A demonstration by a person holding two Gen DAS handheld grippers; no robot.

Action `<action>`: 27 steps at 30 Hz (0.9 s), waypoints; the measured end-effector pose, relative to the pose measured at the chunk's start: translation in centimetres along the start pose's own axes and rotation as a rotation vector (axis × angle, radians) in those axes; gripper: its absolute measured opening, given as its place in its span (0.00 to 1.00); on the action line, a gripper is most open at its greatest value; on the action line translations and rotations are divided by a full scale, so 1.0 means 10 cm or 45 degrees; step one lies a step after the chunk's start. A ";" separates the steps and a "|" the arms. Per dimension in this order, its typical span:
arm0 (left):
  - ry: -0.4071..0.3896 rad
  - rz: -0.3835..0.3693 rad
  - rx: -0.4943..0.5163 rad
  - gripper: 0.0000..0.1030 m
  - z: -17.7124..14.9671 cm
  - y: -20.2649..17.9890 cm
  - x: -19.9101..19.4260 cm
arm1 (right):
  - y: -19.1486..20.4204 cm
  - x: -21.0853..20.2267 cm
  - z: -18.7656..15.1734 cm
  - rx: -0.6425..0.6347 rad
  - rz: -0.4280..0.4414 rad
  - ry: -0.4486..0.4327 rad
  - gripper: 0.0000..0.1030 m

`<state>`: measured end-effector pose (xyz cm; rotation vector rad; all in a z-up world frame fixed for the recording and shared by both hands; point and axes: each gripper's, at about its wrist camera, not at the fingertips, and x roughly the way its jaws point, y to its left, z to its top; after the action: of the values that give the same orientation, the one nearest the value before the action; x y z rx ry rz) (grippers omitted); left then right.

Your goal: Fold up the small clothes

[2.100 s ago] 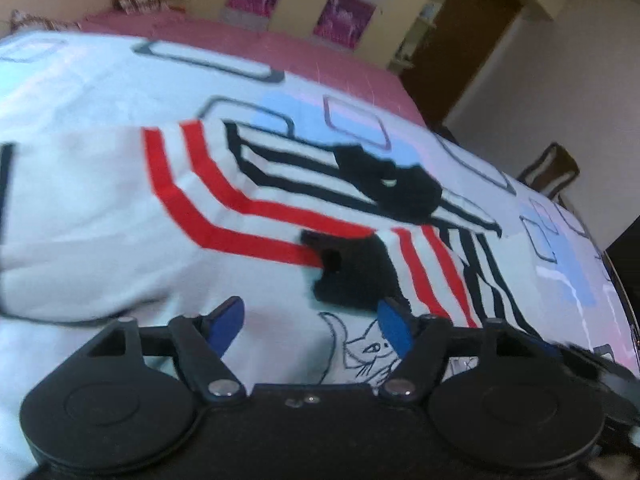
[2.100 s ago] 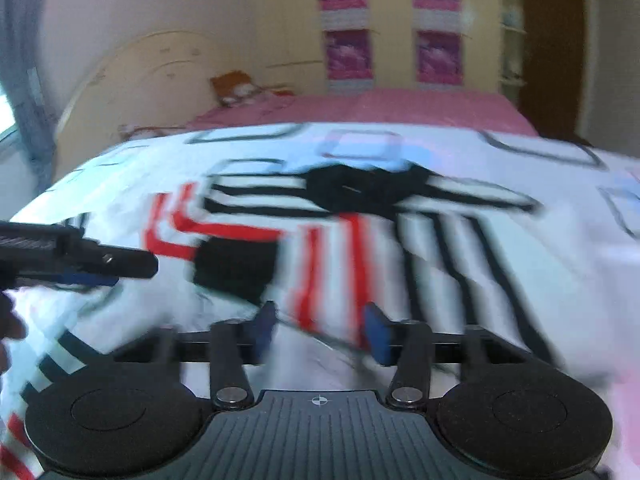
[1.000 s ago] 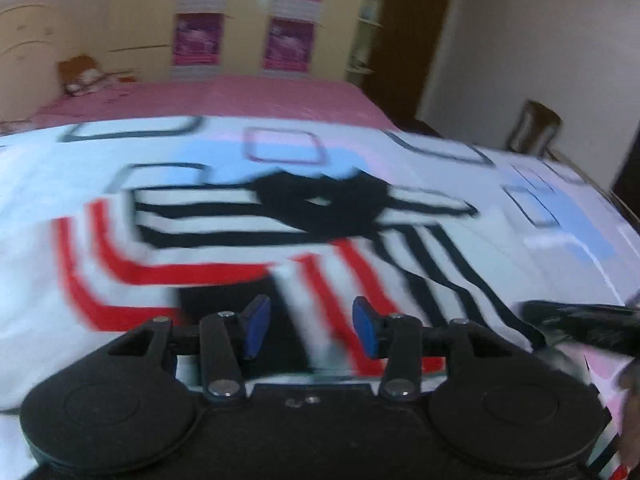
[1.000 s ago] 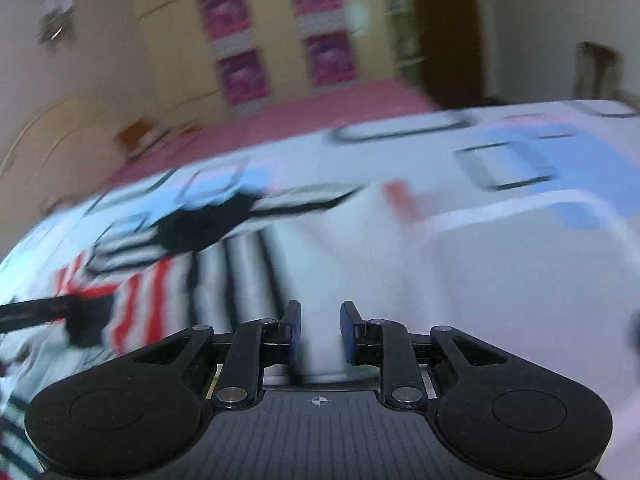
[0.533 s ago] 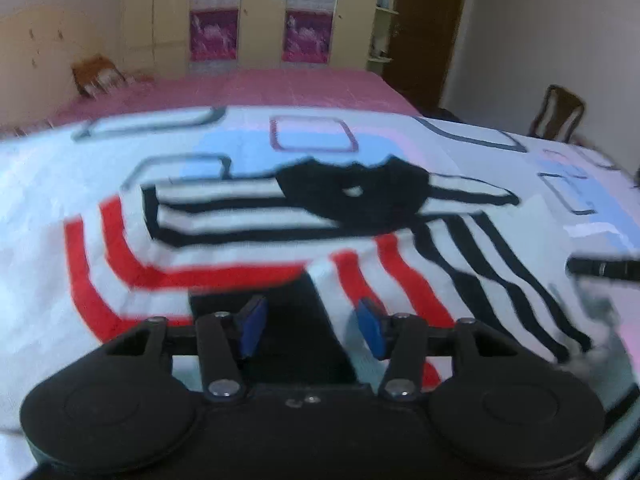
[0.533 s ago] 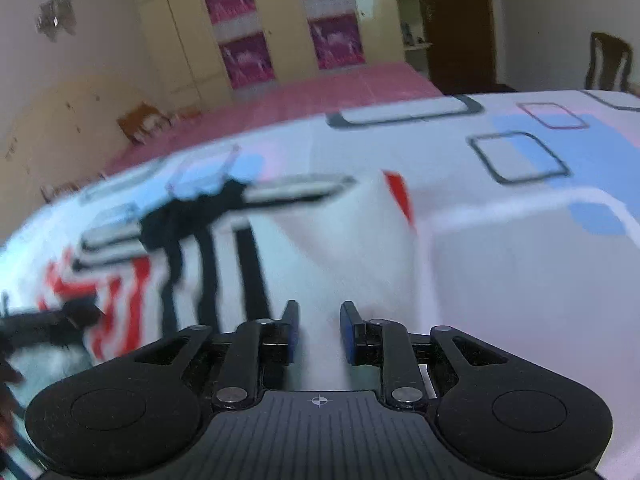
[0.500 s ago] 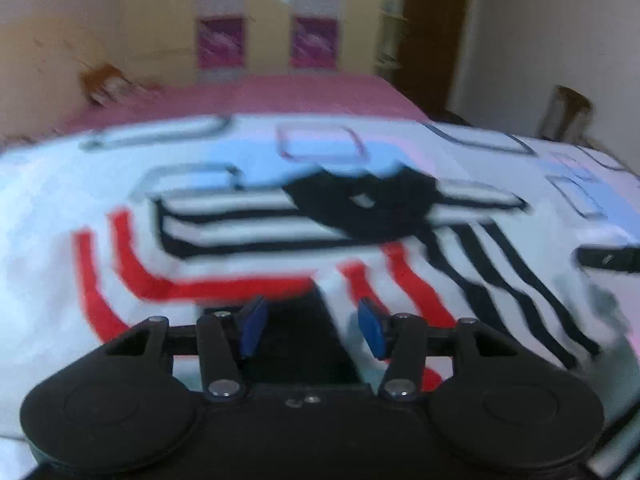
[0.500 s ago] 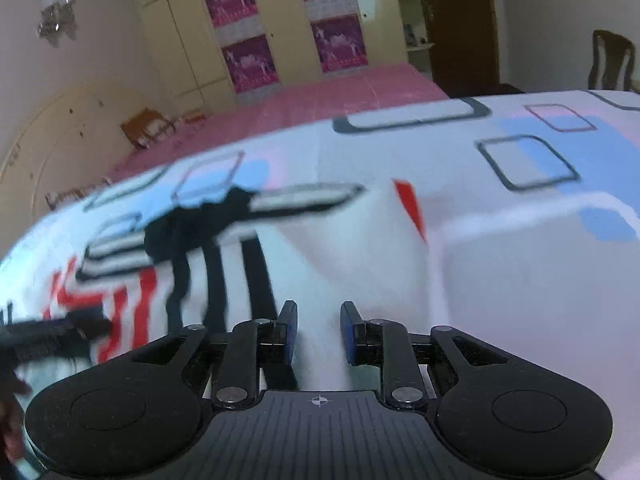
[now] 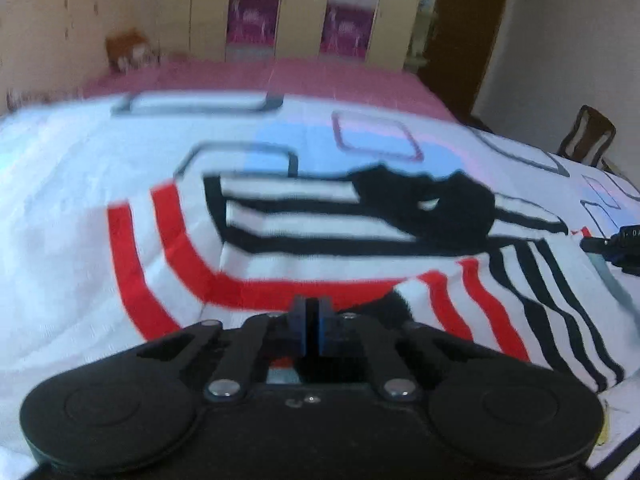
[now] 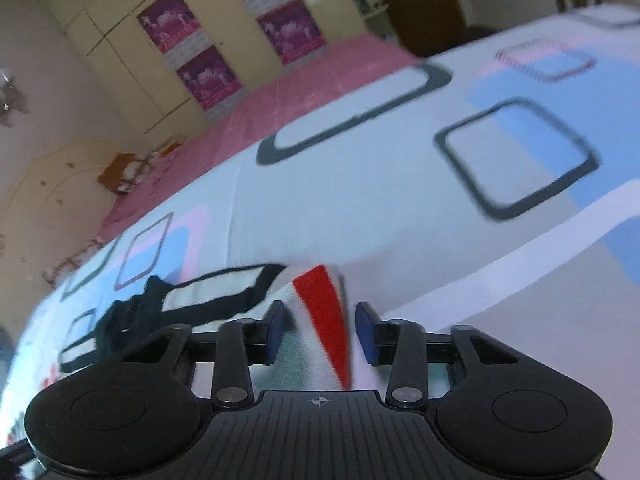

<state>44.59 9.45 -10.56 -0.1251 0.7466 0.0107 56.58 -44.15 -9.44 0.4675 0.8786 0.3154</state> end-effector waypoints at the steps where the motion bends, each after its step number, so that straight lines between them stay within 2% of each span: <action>1: -0.045 0.023 -0.025 0.05 -0.04 0.03 -0.07 | 0.04 -0.06 0.01 -0.046 -0.019 -0.029 0.09; 3: -0.038 0.094 -0.001 0.05 -0.14 0.04 -0.07 | 0.13 -0.18 -0.02 -0.156 -0.042 -0.115 0.08; 5: -0.046 0.104 0.033 0.05 -0.23 0.02 -0.05 | 0.08 0.03 -0.10 -0.219 -0.125 -0.051 0.09; 8: -0.023 0.099 0.068 0.06 -0.18 0.01 -0.05 | 0.09 -0.01 -0.07 -0.225 -0.125 -0.040 0.09; 9: -0.014 0.093 0.060 0.13 -0.16 0.03 -0.06 | 0.10 -0.04 -0.06 -0.233 -0.137 -0.045 0.12; 10: -0.013 0.116 0.039 0.32 -0.12 0.06 -0.09 | 0.12 -0.08 -0.06 -0.233 -0.161 -0.064 0.20; 11: -0.045 0.180 0.012 0.41 -0.09 0.09 -0.17 | 0.16 -0.17 -0.06 -0.244 -0.212 -0.122 0.46; 12: -0.107 0.246 -0.004 0.55 -0.08 0.09 -0.25 | 0.21 -0.28 -0.10 -0.266 -0.238 -0.188 0.61; 13: -0.182 0.262 -0.005 0.56 -0.07 0.02 -0.34 | 0.27 -0.37 -0.12 -0.290 -0.208 -0.220 0.60; 16: -0.177 0.086 0.070 0.57 0.01 -0.38 -0.31 | 0.61 -0.30 -0.26 -0.443 -0.025 -0.112 0.57; 17: -0.156 0.012 0.117 0.58 0.03 -0.56 -0.24 | 0.75 -0.23 -0.35 -0.524 0.041 -0.060 0.41; 18: -0.134 -0.044 0.161 0.58 0.03 -0.71 -0.17 | 0.88 -0.15 -0.42 -0.586 0.070 -0.007 0.32; 20: -0.106 -0.094 0.252 0.60 -0.01 -1.00 -0.02 | 1.04 -0.03 -0.55 -0.668 0.116 0.064 0.31; 22: -0.057 -0.074 0.323 0.61 -0.07 -1.11 0.10 | 1.04 0.01 -0.56 -0.698 0.092 0.071 0.31; 24: -0.002 -0.027 0.344 0.62 -0.11 -1.05 0.19 | 0.87 0.01 -0.44 -0.660 -0.027 0.021 0.31; 26: 0.017 0.015 0.306 0.75 -0.10 -0.87 0.17 | 0.53 0.04 -0.22 -0.565 -0.246 -0.032 0.29; 27: 0.040 0.020 0.261 0.80 -0.10 -0.76 0.18 | 0.35 0.06 -0.11 -0.483 -0.291 -0.019 0.29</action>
<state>45.65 1.70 -11.63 0.0762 0.7760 -0.0525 55.84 -40.64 -8.62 0.0172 0.8253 0.2597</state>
